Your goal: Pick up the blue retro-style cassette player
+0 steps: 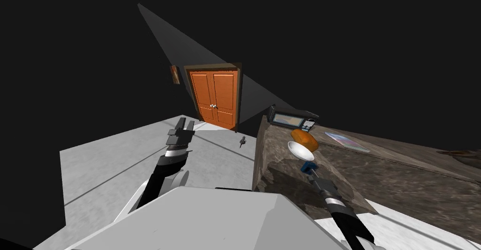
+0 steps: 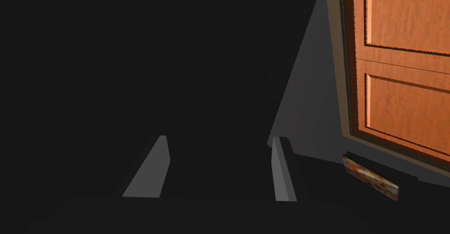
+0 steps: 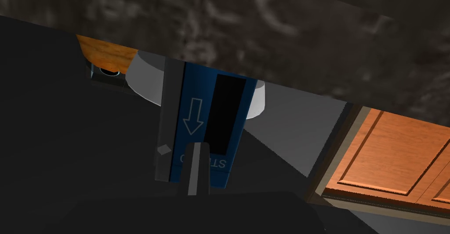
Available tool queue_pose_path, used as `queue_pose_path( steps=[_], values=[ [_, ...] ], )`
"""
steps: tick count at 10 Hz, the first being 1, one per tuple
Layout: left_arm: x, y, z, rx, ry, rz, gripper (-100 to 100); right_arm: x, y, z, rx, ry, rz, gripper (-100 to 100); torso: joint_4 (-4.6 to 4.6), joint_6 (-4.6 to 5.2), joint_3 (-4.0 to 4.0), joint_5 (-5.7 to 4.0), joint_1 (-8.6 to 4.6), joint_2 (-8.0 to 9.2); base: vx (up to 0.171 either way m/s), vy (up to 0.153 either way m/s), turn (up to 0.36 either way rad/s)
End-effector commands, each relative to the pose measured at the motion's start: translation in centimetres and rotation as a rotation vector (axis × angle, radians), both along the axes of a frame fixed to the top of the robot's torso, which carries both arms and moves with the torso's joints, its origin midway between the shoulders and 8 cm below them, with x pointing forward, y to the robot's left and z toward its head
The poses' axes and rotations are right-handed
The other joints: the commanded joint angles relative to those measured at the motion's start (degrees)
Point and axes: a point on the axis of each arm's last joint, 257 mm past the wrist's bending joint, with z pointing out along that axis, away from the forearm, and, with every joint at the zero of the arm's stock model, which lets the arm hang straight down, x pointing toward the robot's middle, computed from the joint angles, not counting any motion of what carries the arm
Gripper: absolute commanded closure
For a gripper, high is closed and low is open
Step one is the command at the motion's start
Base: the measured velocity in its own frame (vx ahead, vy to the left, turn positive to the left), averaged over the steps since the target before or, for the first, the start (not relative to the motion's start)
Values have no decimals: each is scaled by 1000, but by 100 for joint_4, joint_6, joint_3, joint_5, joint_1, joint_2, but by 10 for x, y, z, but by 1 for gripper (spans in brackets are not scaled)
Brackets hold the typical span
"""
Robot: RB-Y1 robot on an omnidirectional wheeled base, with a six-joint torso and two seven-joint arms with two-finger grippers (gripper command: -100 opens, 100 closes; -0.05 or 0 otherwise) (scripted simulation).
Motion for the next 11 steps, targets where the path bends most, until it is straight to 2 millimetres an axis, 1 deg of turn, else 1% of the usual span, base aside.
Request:
queue_pose_path(
  steps=[1,2,3,6,9,10,11],
  values=[
    [0,0,0,0,0,0,0,0,0,0,0,0,0,100,0,0,0,0,0,0,0,0,0],
    [0,0,0,0,0,0,0,0,0,0,0,0,0,0,0,0,0,0,0,0,0,0,0],
    [0,0,0,0,0,0,0,-3,6,-8,22,-1,1,-100,0,0,0,0,0,0,-71,5,-224],
    [0,0,0,0,0,0,0,-4,32,-28,91,-15,15,-100,14,6,38,4,24,67,-172,59,-353],
    [0,0,0,0,0,0,0,-2,59,-46,160,-32,32,-100,14,4,36,4,25,63,-155,33,-315],
    [0,0,0,0,0,0,0,0,66,-49,175,-36,37,-100,13,4,33,4,16,56,-111,-9,-232],
    [0,0,0,0,0,0,0,6,75,-55,161,-27,41,-100,11,1,27,2,12,46,-134,-50,-11]
  ],
)
